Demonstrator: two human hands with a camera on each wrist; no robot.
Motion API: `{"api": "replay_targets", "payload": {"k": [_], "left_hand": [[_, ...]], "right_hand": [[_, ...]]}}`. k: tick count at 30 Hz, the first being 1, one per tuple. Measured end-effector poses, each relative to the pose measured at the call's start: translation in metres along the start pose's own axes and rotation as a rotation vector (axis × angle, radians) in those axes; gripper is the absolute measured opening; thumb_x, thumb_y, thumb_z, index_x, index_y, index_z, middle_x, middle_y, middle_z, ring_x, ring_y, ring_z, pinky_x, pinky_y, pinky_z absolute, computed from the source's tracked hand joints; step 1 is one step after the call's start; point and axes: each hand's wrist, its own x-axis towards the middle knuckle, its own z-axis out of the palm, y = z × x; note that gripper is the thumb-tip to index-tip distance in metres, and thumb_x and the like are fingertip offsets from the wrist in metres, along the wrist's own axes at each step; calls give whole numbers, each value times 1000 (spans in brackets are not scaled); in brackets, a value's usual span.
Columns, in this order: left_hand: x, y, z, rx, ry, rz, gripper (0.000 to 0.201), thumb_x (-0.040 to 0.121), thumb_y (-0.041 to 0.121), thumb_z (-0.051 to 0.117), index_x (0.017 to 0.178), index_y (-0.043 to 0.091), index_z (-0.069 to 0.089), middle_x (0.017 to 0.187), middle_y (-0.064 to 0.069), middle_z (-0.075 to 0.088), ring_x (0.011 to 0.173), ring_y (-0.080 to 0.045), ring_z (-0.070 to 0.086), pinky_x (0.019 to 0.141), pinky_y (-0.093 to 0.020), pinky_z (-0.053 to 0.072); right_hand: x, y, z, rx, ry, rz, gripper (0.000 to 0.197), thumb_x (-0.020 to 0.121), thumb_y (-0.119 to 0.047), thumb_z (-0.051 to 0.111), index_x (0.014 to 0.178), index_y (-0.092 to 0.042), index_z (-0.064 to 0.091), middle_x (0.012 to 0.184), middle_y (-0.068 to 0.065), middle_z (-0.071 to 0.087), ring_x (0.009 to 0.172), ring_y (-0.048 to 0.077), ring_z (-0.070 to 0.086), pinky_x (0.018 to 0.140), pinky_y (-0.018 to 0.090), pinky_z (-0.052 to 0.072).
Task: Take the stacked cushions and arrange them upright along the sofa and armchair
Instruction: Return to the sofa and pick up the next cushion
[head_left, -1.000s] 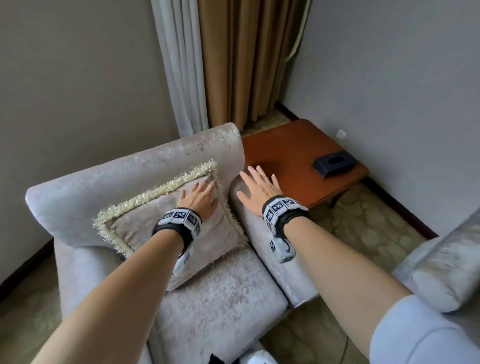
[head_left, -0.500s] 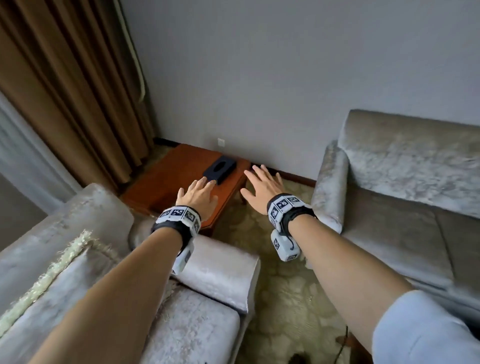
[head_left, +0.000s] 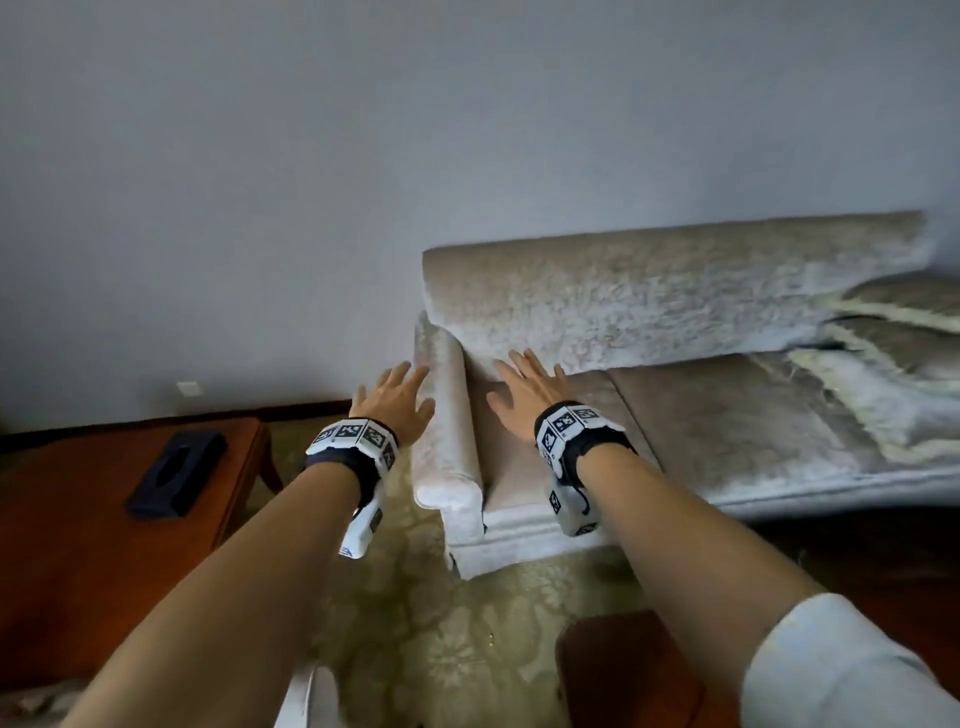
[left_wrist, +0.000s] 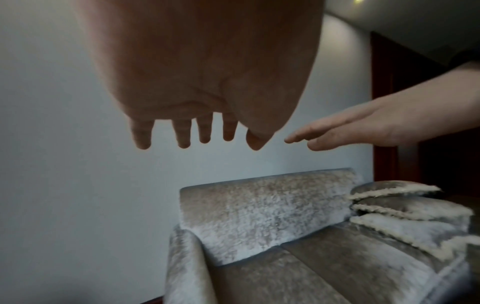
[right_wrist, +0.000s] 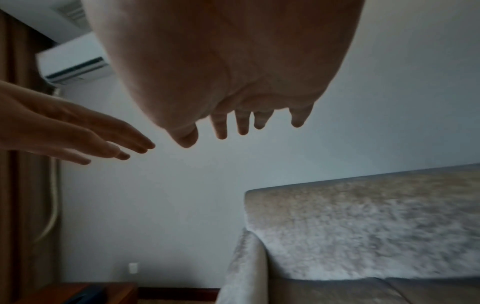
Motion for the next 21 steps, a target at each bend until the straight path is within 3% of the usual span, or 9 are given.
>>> {"api": "replay_targets", "payload": {"k": [5,11,13,21], "left_hand": [[67,70,23,-8,-48,160,56,96,42,39,148,29,23,159,2,18,143,-24,24,114,-56,20],[148,148,51,-6,-119,352,58,97,42,40,149,27,20,159,1,15,145,-23,19,114,-55,21],[179,171,60,0,-137,405,58,97,43,40,150,29,20,160,2,14,146,-22,18,115,-55,18],[319,234,64,1,-150,593,57,98,44,38,150,29,19,160,2,15,146,-22,19,115,-55,15]], "right_hand": [[3,91,-12,-29,19,164,60,98,-46,41,151,-21,27,162,5,17,150,25,9,116,56,17],[16,172,-19,5,8,377,61,99,-48,36,154,-30,19,164,-2,8,151,19,2,119,54,2],[26,197,-24,-15,-19,429,61,99,-51,33,154,-34,16,164,-2,6,151,19,-1,119,56,3],[108,277,-55,26,-25,636,65,100,-50,36,155,-24,15,164,-1,2,151,19,-2,119,56,8]]}}
